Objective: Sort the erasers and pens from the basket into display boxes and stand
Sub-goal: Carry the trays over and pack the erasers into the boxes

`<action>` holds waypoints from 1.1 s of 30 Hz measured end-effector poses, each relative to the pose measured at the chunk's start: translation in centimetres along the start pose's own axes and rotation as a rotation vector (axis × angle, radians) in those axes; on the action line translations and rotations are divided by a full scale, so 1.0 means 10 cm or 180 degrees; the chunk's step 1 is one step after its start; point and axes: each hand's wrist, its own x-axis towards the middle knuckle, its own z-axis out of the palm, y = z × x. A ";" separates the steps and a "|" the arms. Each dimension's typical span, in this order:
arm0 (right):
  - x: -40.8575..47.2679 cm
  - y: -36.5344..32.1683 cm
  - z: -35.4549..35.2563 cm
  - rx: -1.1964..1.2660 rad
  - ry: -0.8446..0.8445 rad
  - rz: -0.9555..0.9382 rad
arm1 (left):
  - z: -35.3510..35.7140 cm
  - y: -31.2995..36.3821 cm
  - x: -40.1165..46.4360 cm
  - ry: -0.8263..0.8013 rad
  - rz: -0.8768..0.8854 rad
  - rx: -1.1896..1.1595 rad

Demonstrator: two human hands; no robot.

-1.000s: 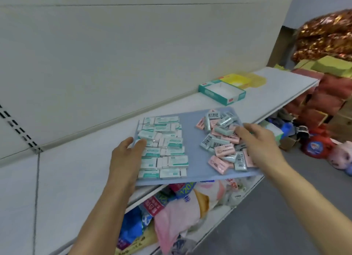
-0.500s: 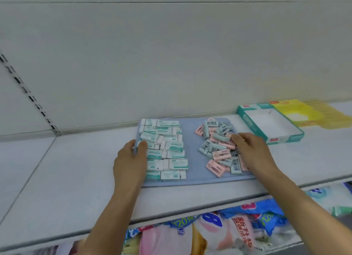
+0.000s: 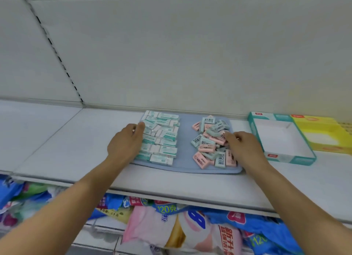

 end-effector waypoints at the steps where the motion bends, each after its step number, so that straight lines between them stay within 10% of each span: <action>1: 0.00 -0.01 -0.01 -0.0043 -0.0053 0.0001 | -0.01 -0.01 0.02 -0.0027 0.0050 0.0075; 7: -0.08 0.00 -0.14 -0.0955 -0.0355 -0.0148 | 0.00 -0.14 0.05 0.0323 0.0275 0.0611; 15: -0.27 0.32 -0.50 -0.2111 0.0785 -0.0939 | 0.11 -0.18 -0.32 0.0699 0.0889 0.0612; 25: -0.49 0.05 -0.34 -0.1787 0.1137 -0.1672 | -0.13 -0.19 -0.08 0.0293 0.1675 0.0169; 33: -0.24 -1.11 0.48 -0.1675 -0.0893 -0.1793 | -0.36 0.01 0.40 -0.0717 0.1665 0.0529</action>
